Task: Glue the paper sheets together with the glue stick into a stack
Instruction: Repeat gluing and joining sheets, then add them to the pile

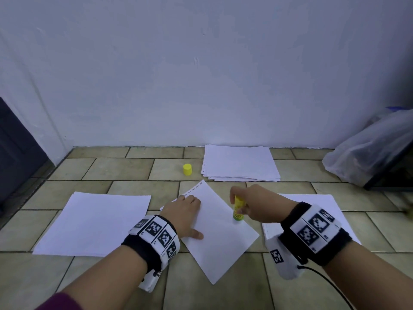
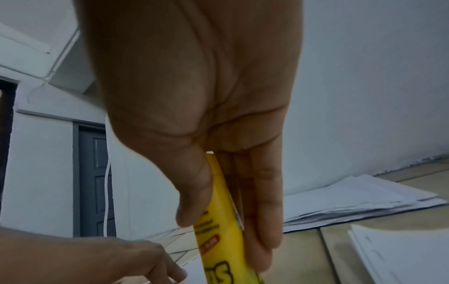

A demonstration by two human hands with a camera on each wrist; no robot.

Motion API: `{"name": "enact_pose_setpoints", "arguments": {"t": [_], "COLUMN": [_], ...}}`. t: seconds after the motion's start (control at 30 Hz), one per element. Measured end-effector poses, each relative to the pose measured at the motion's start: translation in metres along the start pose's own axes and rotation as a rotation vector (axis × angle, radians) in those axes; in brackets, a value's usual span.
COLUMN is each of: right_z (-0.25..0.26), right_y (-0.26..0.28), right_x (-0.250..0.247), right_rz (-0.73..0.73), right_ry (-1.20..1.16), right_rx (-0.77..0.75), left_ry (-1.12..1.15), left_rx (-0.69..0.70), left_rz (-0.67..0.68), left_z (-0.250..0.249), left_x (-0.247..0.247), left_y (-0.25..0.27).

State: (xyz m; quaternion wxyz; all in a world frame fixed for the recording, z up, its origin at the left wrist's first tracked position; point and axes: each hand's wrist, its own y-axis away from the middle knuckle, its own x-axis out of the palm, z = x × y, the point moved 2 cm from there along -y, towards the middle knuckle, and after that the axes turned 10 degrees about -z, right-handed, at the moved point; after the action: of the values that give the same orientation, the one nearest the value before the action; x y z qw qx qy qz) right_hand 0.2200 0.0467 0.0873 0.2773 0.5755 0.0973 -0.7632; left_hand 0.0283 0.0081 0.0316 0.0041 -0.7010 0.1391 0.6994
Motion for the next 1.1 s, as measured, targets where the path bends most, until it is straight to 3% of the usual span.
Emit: {"name": "enact_pose_setpoints", "arguments": {"t": [0.17,0.23,0.37,0.47,0.57,0.67,0.77,1.1], "right_z": [-0.007,-0.015,-0.032,-0.036,-0.032,-0.022,-0.009,0.025], "right_y": [0.015,0.018,0.022,0.017,0.002,-0.018,-0.039,-0.108], "right_x": [-0.003,-0.01,-0.034,-0.04,-0.033,-0.012,0.014,0.041], "right_rz": [0.076,0.076,-0.216,-0.384,-0.388,-0.214,-0.142,-0.488], "right_ry": [0.017,-0.08,-0.652,-1.052,-1.495,-1.716,-1.675,-0.729], "right_rx": [0.014,0.06,0.286,0.365,0.424,0.437,0.369,0.297], "left_ry": [-0.016,-0.029,0.01,0.112,0.191,0.207,0.28,0.388], "left_rx": [-0.008,0.012,0.026,0.002,-0.027,-0.024,-0.008,-0.111], "left_rz": [-0.009,-0.035,-0.057,-0.073,-0.053,-0.017,0.067,0.002], "left_z": [0.003,0.008,0.019,0.03,0.034,0.04,0.048,0.054], "left_x": [-0.003,-0.003,0.003,0.007,0.009,0.008,0.01,0.017], "left_y": [-0.002,-0.001,0.002,0.007,0.012,0.012,0.014,0.017]}}
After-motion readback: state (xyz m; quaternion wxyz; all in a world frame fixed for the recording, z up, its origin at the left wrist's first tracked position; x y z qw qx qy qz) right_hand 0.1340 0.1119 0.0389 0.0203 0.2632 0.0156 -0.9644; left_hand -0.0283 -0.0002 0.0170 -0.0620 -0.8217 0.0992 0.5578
